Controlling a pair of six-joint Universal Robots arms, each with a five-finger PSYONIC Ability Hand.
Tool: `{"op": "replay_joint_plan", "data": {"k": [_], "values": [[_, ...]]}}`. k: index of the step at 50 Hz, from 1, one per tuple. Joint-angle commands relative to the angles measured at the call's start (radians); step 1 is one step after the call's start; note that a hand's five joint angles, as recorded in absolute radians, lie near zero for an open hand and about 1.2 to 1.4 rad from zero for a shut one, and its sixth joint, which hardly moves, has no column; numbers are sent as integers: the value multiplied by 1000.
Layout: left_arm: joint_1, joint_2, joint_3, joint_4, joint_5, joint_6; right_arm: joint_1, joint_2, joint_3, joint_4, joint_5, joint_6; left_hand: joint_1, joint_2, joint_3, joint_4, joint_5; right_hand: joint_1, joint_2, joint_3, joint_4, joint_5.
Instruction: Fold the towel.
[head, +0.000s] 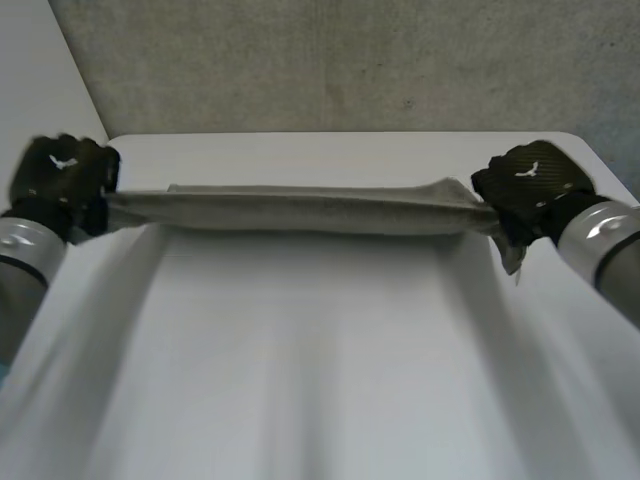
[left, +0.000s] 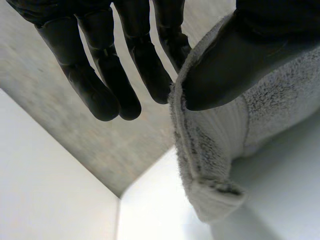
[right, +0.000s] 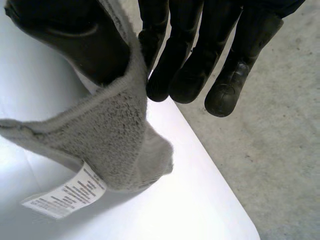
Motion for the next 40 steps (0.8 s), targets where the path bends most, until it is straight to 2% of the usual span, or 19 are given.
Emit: {"op": "replay_joint_plan", "data": {"k": [1,3,6,10,14,18,21,23,26,31,32,34,40], "values": [[46,142,-56,-119,81,-14,-108,-104,-11,260,-124,-131,-63,-123,-155,-128,-273,61,43,43,52,40],[58,143,-71,-166,127,-14,-141,-104,-12,332,-170,-238,-63,-123,-155,-128,-273,61,43,43,52,40],[58,132,-76,-177,151,-17,-148,-78,-15,354,-182,-316,-63,-123,-155,-128,-273,61,43,43,52,40],[55,86,-68,-172,153,-17,-142,-3,-27,343,-175,-341,-63,-123,-155,-128,-273,61,43,43,52,40],[37,-53,-1,-152,139,-8,-140,139,-92,317,-167,-342,-63,-123,-155,-128,-273,61,43,43,52,40],[26,-151,60,-146,116,-8,-129,209,-139,283,-159,-347,-63,-123,-155,-128,-273,61,43,43,52,40],[9,-248,145,-138,66,-6,-94,275,-198,208,-150,-361,-63,-123,-155,-128,-273,61,43,43,52,40],[-33,-340,239,-137,21,-3,-66,336,-242,100,-133,-387,-63,-123,-155,-128,-273,61,43,43,52,40],[-54,-388,292,-138,4,-3,-56,361,-253,41,-127,-408,-63,-123,-155,-128,-273,61,43,43,52,40],[-86,-550,479,-132,-37,-3,-2,480,-288,-210,-125,-515,-63,-123,-155,-128,-273,61,43,43,52,40],[-86,-550,479,-132,-37,-3,-2,480,-288,-211,-125,-516,-63,-123,-155,-128,-273,61,43,43,52,40],[-109,-605,546,-94,-57,-5,23,535,-314,-312,-107,-530,-63,-123,-155,-128,-273,61,43,43,52,40],[-139,-664,599,22,-109,-3,38,623,-342,-376,-52,-523,-63,-123,-155,-128,-273,61,43,43,52,40]]}}
